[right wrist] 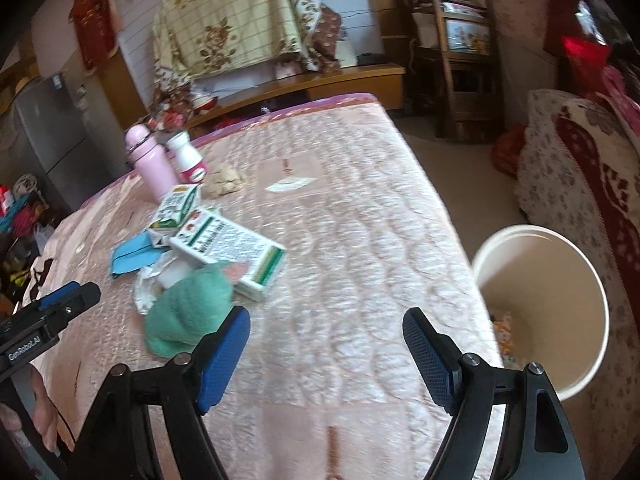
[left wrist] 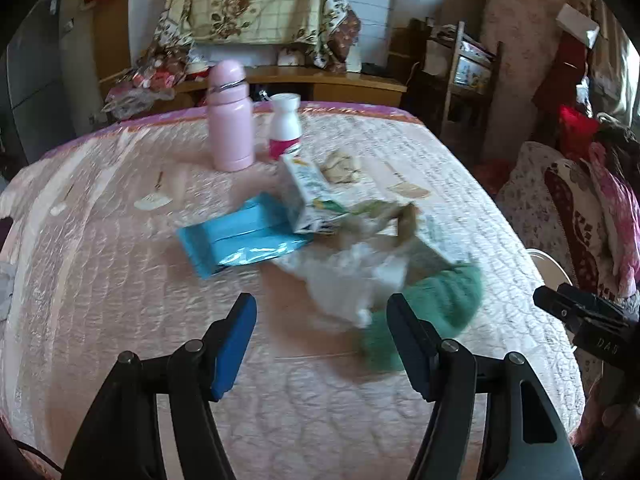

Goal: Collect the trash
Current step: 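Move both open tools back to the trash on the bed, then grasp the blue wrapper with the left tool while the right tool grasps the Watermelon Frost box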

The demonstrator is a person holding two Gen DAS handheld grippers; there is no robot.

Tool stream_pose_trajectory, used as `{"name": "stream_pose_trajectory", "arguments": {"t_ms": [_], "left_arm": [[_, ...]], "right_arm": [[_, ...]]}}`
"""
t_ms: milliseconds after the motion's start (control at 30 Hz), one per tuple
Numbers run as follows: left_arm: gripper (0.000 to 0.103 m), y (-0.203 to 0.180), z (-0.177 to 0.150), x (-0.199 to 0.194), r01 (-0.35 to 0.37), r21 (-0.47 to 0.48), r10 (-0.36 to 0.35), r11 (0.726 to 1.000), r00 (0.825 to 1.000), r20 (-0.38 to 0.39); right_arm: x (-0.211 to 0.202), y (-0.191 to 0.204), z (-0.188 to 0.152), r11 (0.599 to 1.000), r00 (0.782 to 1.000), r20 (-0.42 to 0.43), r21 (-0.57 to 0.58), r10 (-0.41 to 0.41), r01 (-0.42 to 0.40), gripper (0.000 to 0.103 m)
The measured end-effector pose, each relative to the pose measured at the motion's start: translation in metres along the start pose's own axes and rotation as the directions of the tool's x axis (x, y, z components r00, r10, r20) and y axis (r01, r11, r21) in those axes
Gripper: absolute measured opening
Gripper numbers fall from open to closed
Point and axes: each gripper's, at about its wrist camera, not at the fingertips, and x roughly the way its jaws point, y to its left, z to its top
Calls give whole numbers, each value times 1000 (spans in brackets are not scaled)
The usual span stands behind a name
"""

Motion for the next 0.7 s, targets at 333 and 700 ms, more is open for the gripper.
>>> {"name": "stream_pose_trajectory", "arguments": {"t_ms": [333,700], "left_arm": [[69,76,32,28,-107,-80,107,991,994,-2],[79,137,78,102,-5,-196,-8,981,998,-65]], "right_arm": [[47,56,35,978,993,-73,-181,94,-105,82],[116,83,62,903,956,-234,-347,177,-252,82]]}}
